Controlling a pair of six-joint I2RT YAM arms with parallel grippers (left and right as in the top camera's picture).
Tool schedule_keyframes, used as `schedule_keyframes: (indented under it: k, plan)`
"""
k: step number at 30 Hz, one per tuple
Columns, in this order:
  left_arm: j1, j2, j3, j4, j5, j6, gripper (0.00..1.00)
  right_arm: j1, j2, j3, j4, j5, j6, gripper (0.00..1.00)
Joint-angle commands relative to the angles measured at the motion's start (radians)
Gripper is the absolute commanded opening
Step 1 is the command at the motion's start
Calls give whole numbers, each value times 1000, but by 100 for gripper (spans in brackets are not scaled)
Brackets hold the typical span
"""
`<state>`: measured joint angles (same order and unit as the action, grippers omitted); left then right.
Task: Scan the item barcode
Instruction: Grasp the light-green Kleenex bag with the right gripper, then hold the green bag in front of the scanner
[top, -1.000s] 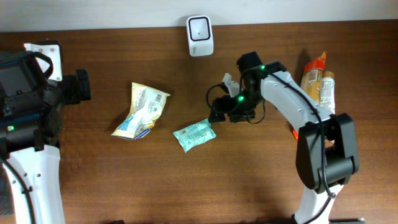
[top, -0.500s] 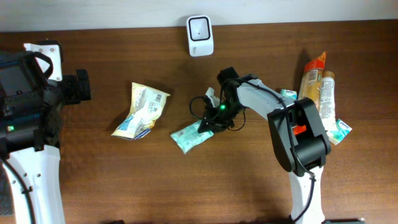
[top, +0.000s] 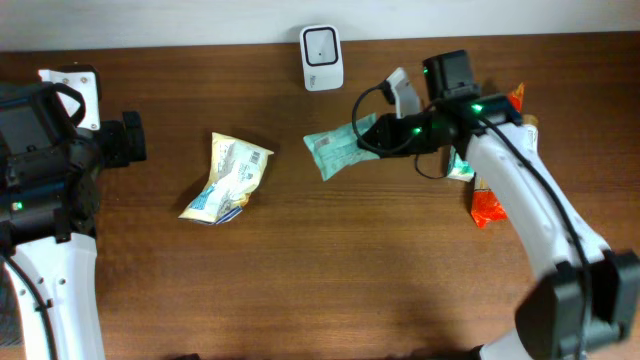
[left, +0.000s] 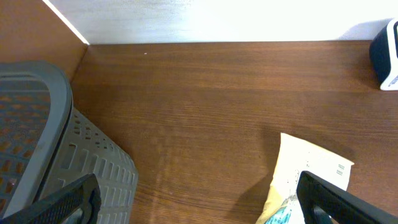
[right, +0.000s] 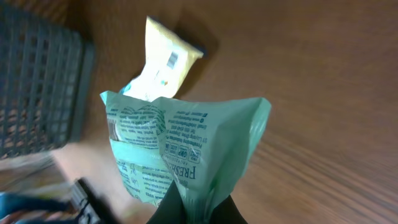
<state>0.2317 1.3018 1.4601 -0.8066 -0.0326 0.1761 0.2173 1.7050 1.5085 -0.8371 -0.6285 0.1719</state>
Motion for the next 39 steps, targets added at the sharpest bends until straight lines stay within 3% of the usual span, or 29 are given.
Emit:
schedule_keyframes:
  k: [1, 7, 11, 14, 17, 19, 21, 24, 28, 33, 39]
  plan:
    - [5, -1, 10, 2, 11, 13, 99, 6, -133, 9, -1, 114, 28, 4]
    - [5, -1, 10, 2, 11, 13, 99, 21, -173, 9, -6, 137, 28, 4]
    - [5, -1, 10, 2, 11, 13, 99, 161, -150, 9, 121, 586, 8, 4]
    - [5, -1, 10, 2, 11, 13, 99, 265, -68, 8, 298, 913, -137, 4]
    - [5, -1, 10, 2, 11, 13, 99, 293, 96, 8, 652, 1088, -542, 4]
    - [5, -1, 10, 2, 11, 13, 99, 292, 177, 8, 845, 1105, -751, 4]
    - [5, -1, 10, 2, 11, 13, 99, 292, 293, 8, 1156, 1104, -1026, 4]
    - [5, -1, 10, 2, 11, 13, 99, 290, 417, 8, 1452, 1049, -1284, 4]
    - [5, -1, 10, 2, 11, 13, 99, 241, 560, 11, 1751, 914, -1417, 4]
    - [5, -1, 10, 2, 11, 13, 99, 181, 592, 27, 1777, 805, -1360, 4]
    - [5, -1, 10, 2, 11, 13, 99, 174, 594, 123, 1627, 721, -1361, 4]
